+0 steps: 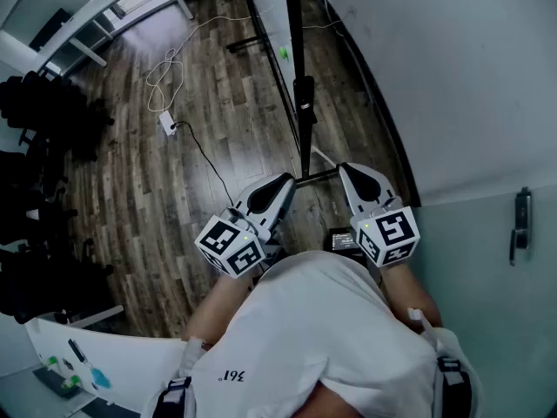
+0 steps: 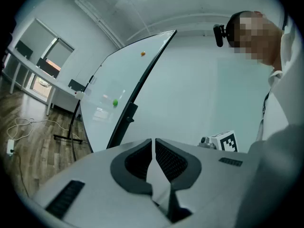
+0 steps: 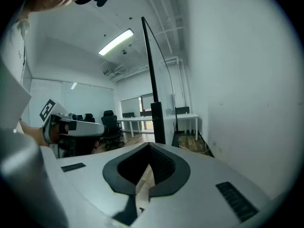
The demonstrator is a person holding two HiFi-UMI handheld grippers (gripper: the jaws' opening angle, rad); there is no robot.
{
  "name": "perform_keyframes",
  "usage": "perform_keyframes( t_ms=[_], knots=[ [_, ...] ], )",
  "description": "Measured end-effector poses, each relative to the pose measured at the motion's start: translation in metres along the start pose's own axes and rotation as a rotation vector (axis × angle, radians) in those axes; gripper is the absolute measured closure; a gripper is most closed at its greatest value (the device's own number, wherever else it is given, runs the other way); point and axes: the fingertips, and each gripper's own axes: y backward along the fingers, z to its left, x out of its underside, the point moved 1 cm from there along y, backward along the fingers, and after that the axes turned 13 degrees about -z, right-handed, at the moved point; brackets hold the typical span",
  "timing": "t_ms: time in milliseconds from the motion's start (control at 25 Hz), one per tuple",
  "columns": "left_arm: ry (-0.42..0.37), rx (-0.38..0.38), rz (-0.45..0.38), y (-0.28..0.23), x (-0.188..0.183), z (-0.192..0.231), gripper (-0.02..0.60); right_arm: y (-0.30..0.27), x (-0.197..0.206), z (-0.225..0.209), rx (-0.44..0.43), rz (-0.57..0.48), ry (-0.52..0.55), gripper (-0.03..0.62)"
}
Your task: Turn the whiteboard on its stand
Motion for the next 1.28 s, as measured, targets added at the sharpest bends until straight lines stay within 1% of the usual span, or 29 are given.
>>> perform_keyframes(
  t_ms=[440,680,1280],
  knots=[
    [0.005,-0.004,0.002,-0.003,-0.003,0.008,0.571,-0.007,0.001,-0.001,0.007,0.009,0.008,0.569],
    [-0.007,-0.006,0.002,-0.007,-0.005,0.012,0.569,-0.011,0.000,-0.007,0.015,-0.016,-0.044,0.566],
    [0.007,-0.015,0.013,-0.007,-0.002,0.015,0.561,-0.011,0.004,-0.009,0.020,-0.016,-0.049,0.563]
  ],
)
